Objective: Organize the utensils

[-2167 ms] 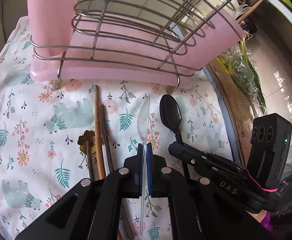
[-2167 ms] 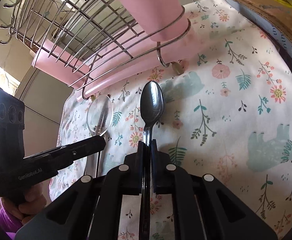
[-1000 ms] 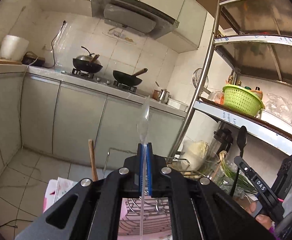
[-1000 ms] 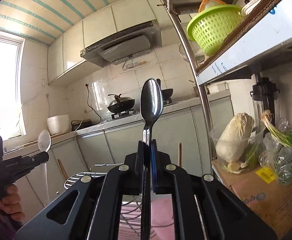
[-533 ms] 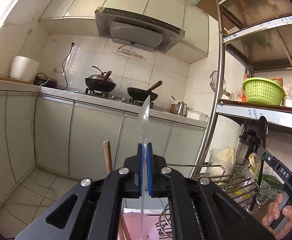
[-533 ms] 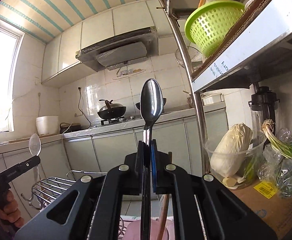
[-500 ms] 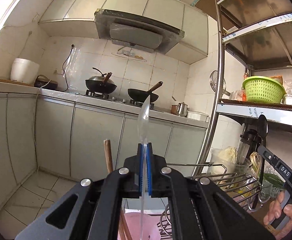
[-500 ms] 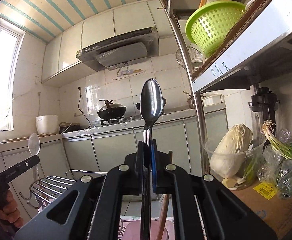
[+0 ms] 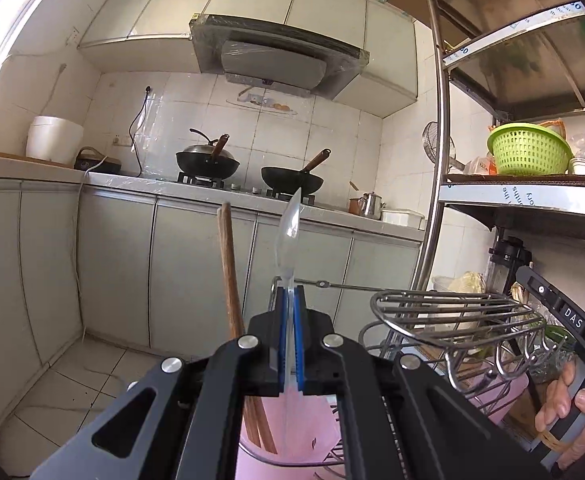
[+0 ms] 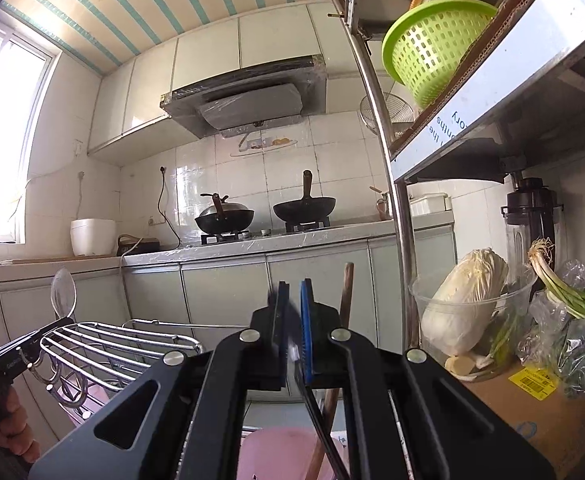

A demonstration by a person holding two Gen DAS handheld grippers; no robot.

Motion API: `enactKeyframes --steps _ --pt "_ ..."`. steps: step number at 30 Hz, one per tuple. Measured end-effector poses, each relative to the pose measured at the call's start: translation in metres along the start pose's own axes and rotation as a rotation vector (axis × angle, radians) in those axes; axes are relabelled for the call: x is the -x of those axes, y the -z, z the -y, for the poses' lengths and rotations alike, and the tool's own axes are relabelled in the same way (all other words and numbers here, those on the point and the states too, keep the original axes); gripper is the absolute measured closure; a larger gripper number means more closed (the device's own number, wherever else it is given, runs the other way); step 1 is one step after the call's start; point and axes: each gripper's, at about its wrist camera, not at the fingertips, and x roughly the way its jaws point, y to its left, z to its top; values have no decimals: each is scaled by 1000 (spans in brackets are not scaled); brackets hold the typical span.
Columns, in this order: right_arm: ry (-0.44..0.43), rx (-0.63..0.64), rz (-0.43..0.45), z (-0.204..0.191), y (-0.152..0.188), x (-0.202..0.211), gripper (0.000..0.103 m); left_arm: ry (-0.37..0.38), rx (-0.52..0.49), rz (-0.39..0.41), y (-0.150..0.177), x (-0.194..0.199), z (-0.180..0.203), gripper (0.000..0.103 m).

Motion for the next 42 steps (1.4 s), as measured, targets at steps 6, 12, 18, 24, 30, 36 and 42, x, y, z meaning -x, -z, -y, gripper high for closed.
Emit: enactKeyframes --steps 6,12,18,24,30,36,42 --pt "-30 -39 -21 -1 -8 11 102 5 7 -9 2 4 -3 100" --pt "-50 -86 -103 7 -7 34 102 20 14 -34 2 5 0 100" --pt "-125 -118 -325 13 10 51 102 44 9 -51 -3 8 1 100" --pt "-97 -105 -486 10 44 70 101 62 45 -85 -4 7 -6 100" --pt "-100 -82 -626 7 69 72 101 70 73 -126 0 8 -13 100" --pt "-127 64 -802 -10 93 65 70 65 80 -149 4 14 -17 100" --pt "-145 245 -854 -31 115 62 58 69 85 -156 8 16 -19 100"
